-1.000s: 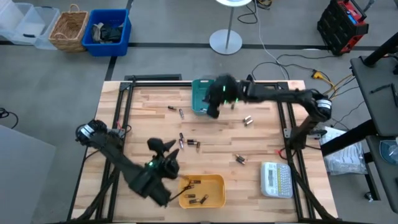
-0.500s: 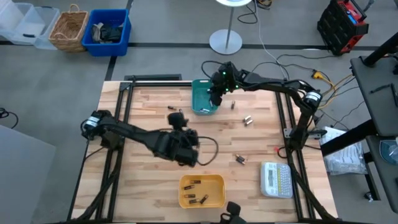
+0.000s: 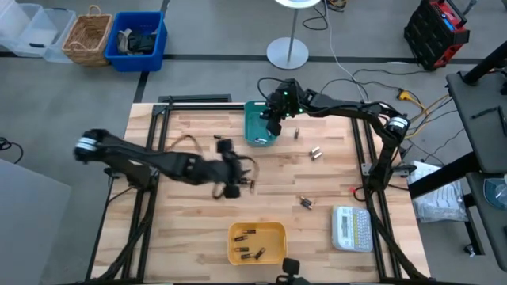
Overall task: Sort batteries
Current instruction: Put the silver battery into the light green bin, then put the black battery into the yellow bin
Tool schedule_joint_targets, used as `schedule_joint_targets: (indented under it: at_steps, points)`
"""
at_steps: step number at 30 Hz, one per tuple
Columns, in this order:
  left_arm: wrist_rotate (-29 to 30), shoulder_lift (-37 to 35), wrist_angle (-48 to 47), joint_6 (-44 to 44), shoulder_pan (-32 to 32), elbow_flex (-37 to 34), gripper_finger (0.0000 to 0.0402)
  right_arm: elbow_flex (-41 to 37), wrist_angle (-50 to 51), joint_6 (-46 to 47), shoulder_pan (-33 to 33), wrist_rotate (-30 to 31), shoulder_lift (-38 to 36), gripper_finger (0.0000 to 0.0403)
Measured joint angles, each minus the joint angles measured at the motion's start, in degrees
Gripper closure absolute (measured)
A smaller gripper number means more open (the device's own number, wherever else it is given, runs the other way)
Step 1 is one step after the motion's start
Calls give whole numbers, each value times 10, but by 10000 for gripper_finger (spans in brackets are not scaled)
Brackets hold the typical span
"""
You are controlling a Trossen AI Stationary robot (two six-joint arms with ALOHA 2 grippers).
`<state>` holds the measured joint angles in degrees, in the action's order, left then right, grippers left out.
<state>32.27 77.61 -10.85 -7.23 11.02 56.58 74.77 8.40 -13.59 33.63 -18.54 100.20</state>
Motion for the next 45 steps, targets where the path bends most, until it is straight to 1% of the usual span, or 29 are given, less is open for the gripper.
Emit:
schedule_joint_targets:
  at_steps: [4, 6, 9, 10, 12, 16, 19, 22, 27, 29, 32, 35, 37, 40, 42, 45]
  points:
    - [-10, -127, 104, 2, 4, -117, 240, -9, 1, -1, -3, 1, 0, 364]
    - [-15, -178, 128, 2, 8, -164, 240, -15, -8, 5, -5, 0, 0, 364]
    - [-14, -238, 145, 10, 13, -216, 240, -31, -30, 24, -11, 1, 0, 364]
    - [-14, -254, 145, 16, 15, -227, 240, -35, -35, 33, -11, 2, 0, 359]
    - [-14, -283, 148, 23, 18, -248, 240, -39, -36, 52, -13, 5, 1, 339]
    - [-10, -320, 145, 36, 18, -276, 240, -46, -35, 74, -14, 5, 1, 297]
    - [-6, -333, 144, 49, 18, -288, 240, -46, -33, 91, -14, 5, 2, 281]
    - [-1, -335, 129, 63, 18, -290, 240, -46, -33, 111, -14, 5, 0, 277]
    - [3, -325, 29, 106, 18, -259, 240, -38, 9, 124, -30, 5, -22, 290]
    - [18, -315, 3, 114, 18, -245, 240, -34, 36, 123, -38, 5, -39, 297]
    - [56, -302, -4, 107, 18, -238, 240, -25, 90, 131, -52, 5, -66, 307]
    - [90, -291, -4, 85, 18, -236, 240, -20, 170, 158, -67, 5, -93, 316]
    - [103, -285, -3, 79, 18, -238, 240, -20, 235, 182, -75, 5, -106, 320]
    - [113, -278, -6, 78, 17, -244, 240, -22, 351, 215, -90, 5, -117, 323]
    - [113, -275, -7, 77, 17, -245, 240, -28, 417, 210, -104, 5, -123, 321]
    - [113, -270, -8, 77, 17, -247, 240, -46, 459, 183, -132, 5, -130, 314]
